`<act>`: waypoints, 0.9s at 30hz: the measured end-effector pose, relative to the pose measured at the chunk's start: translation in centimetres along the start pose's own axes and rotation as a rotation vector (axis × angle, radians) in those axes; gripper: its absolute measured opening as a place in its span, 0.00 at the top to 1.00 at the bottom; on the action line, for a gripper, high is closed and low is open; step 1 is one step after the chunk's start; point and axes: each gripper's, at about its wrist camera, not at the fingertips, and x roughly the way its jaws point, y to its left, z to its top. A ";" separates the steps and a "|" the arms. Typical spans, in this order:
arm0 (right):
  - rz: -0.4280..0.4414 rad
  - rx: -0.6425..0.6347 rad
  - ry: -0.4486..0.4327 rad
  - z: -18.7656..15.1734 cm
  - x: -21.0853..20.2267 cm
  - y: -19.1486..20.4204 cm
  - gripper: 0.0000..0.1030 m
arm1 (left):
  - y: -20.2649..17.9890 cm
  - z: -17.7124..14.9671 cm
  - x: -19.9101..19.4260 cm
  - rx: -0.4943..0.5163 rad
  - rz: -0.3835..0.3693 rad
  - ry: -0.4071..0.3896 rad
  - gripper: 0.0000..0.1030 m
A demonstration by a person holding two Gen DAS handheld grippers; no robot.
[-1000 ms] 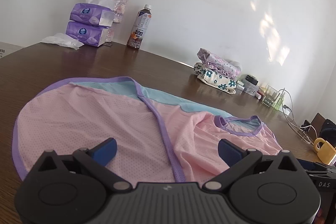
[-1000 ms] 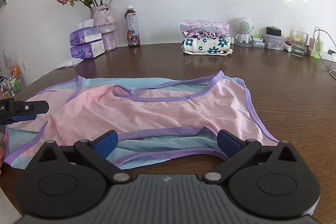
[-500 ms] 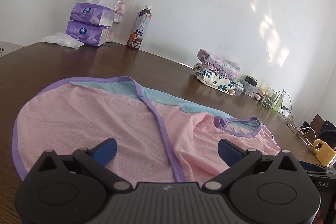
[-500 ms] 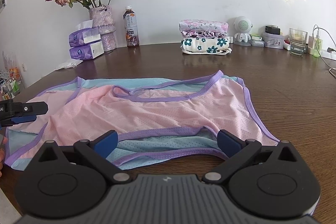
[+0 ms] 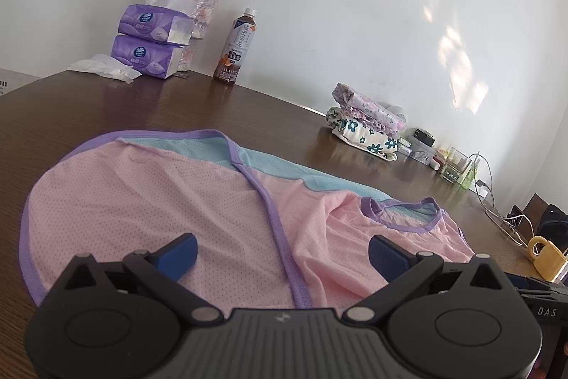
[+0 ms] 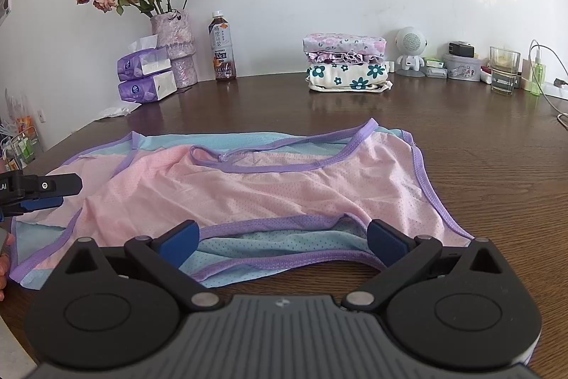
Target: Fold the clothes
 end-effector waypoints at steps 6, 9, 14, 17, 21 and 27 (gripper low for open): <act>0.001 0.005 -0.005 0.0 -0.1 0.0 0.00 | 0.0 0.0 0.0 0.002 0.001 0.001 0.00; 0.001 0.007 -0.005 0.0 -0.1 -0.1 0.00 | 0.0 0.0 0.0 0.003 0.003 0.001 0.00; 0.003 0.011 -0.006 0.0 -0.1 -0.1 0.00 | -0.2 0.0 0.0 0.009 0.009 0.003 0.00; 0.004 0.013 -0.006 0.0 -0.1 -0.1 0.00 | -0.2 0.0 0.0 0.011 0.010 0.003 0.00; 0.004 0.014 -0.007 0.0 -0.1 -0.1 0.00 | -0.3 0.0 0.1 0.010 0.010 0.003 0.00; 0.006 0.019 -0.007 0.0 -0.1 -0.2 0.00 | -0.2 0.0 0.1 0.011 0.011 0.003 0.00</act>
